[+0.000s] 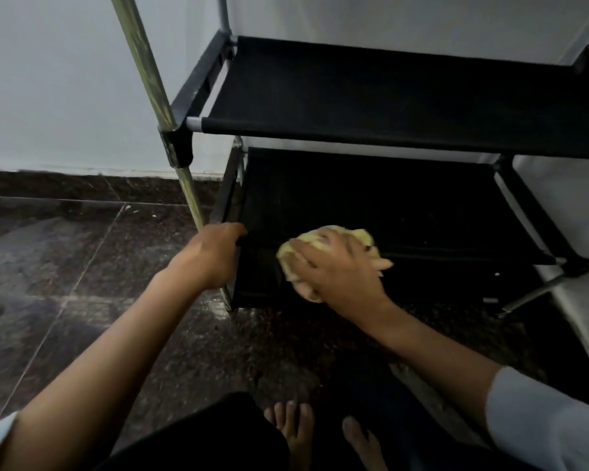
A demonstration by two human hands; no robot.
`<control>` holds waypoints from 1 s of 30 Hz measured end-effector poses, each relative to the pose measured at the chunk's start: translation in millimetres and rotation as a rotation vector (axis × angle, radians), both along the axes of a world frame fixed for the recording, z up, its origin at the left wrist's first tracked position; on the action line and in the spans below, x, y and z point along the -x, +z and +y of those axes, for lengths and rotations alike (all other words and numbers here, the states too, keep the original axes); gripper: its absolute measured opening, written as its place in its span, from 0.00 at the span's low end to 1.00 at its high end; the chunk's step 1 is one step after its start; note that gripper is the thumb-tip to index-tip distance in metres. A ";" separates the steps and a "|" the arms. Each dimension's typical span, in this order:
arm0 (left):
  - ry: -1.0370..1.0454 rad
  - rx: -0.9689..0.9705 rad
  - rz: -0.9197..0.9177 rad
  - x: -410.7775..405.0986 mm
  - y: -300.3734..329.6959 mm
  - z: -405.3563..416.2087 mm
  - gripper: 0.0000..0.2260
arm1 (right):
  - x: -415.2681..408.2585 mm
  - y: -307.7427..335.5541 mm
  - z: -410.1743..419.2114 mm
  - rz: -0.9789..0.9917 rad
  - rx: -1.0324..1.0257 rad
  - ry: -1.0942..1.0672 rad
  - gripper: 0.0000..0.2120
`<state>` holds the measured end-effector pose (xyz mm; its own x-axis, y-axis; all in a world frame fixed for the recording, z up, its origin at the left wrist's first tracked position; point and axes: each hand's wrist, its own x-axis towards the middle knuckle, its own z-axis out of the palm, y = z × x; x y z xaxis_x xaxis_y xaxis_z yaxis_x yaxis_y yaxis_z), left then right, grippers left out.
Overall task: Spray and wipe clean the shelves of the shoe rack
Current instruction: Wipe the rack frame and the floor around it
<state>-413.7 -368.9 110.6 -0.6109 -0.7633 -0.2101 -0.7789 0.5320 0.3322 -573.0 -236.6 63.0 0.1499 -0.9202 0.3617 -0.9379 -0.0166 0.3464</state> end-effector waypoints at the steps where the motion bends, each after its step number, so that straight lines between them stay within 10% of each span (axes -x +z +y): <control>1: -0.013 0.036 -0.047 0.4 0.5 -0.1 0.22 | 17.3 -0.7 15.7 0.004 0.001 -0.006 0.21; 10: -0.003 0.053 -0.077 -2.6 3.9 -2.2 0.27 | 62.9 25.7 57.6 -0.267 -0.297 -0.441 0.20; 22: 0.021 0.093 -0.118 7.2 10.2 -2.0 0.17 | -47.6 14.6 -43.8 -0.497 -0.046 -0.031 0.15; 30: 0.085 0.024 -0.120 10.7 11.7 -4.9 0.20 | 55.4 -15.5 63.5 -0.822 0.219 -0.666 0.21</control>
<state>-424.4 -373.8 122.3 -0.5151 -0.8170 -0.2592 -0.8550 0.4688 0.2218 -628.5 -173.1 47.5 -0.7203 -0.6300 0.2901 -0.6823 0.5682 -0.4600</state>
